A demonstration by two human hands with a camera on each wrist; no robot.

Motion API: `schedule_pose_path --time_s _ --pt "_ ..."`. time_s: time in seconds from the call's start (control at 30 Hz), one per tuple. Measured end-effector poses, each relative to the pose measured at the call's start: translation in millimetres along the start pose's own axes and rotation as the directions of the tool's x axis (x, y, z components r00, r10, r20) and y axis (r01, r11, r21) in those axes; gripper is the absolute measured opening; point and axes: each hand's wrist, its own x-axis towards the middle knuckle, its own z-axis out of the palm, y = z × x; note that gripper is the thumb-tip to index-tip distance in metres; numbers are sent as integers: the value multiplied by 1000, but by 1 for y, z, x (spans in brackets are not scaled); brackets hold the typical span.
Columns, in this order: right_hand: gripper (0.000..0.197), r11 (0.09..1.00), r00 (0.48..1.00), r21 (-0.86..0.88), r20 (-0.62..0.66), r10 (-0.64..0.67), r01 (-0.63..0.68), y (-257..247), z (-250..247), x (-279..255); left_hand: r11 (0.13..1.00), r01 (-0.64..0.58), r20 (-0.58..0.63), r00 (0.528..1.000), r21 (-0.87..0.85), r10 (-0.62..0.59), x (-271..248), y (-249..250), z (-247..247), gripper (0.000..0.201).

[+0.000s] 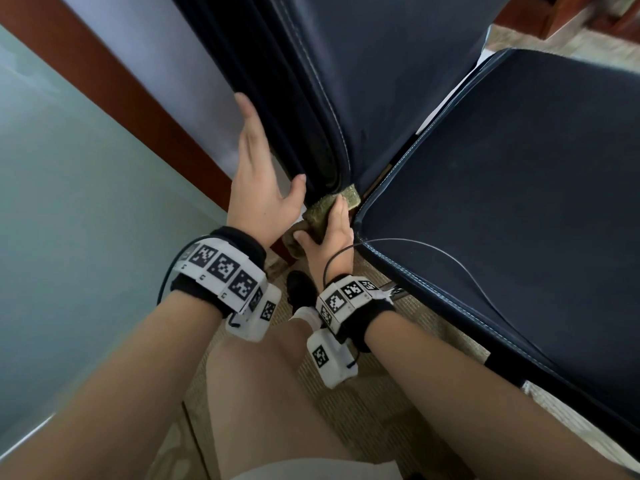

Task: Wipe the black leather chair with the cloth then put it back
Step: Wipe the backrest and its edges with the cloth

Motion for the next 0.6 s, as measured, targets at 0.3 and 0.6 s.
schedule_pose_path --time_s 0.3,0.6 --pt "77 999 998 -35 -59 21 -23 19 6 10 1000 -3 -85 996 -24 1 -1 5 6 97" --pt "66 978 978 -35 45 205 -203 28 -4 6 987 -132 15 991 92 131 2 0 -4 99"
